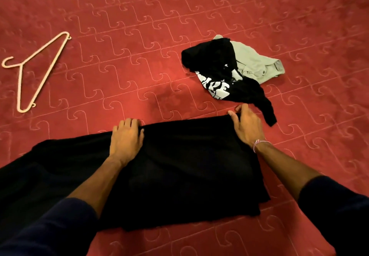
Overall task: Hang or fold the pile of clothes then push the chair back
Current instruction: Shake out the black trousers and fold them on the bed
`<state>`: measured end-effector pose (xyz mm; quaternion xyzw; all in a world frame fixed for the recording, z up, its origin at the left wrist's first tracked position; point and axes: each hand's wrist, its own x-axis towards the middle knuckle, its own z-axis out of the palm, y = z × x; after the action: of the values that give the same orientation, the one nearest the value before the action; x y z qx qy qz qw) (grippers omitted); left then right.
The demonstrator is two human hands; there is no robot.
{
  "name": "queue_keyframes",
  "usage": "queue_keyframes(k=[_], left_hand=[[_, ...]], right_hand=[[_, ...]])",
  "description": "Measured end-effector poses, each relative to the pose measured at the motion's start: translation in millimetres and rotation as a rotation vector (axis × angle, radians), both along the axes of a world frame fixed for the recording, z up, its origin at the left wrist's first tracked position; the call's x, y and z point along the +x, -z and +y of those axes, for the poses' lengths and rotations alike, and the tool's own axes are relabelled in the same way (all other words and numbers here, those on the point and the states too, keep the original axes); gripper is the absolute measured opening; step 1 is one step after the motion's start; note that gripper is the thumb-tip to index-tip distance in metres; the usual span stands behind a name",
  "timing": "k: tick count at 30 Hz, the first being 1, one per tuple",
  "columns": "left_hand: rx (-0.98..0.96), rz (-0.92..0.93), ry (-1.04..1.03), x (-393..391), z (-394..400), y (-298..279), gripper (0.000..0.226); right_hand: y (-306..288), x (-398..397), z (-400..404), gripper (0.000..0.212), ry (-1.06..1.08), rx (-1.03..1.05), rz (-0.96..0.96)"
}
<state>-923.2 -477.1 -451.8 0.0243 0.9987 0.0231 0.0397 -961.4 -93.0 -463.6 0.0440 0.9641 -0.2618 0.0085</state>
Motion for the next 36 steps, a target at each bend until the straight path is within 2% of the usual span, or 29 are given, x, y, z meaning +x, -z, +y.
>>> queue_keyframes(k=[4,7,11,13,16,19,21,24,27,29,32,36], left_hand=[[-0.014,0.011,-0.004,6.9,24.4,-4.5,0.019],[0.005,0.006,0.035,11.3,51.0,-3.9,0.036],[0.09,0.02,0.217,32.4,100.0,-7.9,0.054],[0.149,-0.004,0.341,53.1,128.2,-13.1,0.052],[0.257,-0.104,0.554,88.7,162.6,-14.4,0.047],[0.237,-0.228,0.692,122.2,187.9,-13.6,0.054],[0.164,-0.257,0.7,138.0,198.5,-12.6,0.054],[0.119,-0.241,0.639,151.8,208.7,-14.6,0.049],[0.072,-0.224,0.608,154.1,213.5,-16.1,0.039],[0.104,-0.218,0.585,155.1,217.1,-16.8,0.032],[0.229,-0.193,0.555,153.3,217.5,-19.8,0.026],[0.297,-0.109,0.629,155.3,219.6,-23.2,0.018]], right_hand=[[-9.8,24.0,0.4,0.045,0.075,-0.108,-0.035],[-14.0,52.7,9.3,0.057,0.177,-0.136,-0.117],[-17.6,102.7,28.0,0.042,0.348,-0.164,-0.219],[-22.7,135.2,33.8,0.032,0.389,-0.159,-0.298],[-22.6,185.3,37.9,0.028,0.454,-0.228,-0.414],[-22.0,227.1,35.0,0.029,0.521,-0.391,-0.52],[-21.5,245.1,28.0,0.022,0.586,-0.564,-0.576],[-21.0,260.1,18.6,0.023,0.642,-0.637,-0.51],[-14.4,259.0,10.9,0.027,0.574,-0.475,-0.494],[-10.4,258.5,13.3,0.027,0.611,-0.444,-0.472],[-12.4,255.8,22.7,0.019,0.726,-0.52,-0.439],[-31.9,257.2,43.8,0.018,0.852,-0.654,-0.396]])
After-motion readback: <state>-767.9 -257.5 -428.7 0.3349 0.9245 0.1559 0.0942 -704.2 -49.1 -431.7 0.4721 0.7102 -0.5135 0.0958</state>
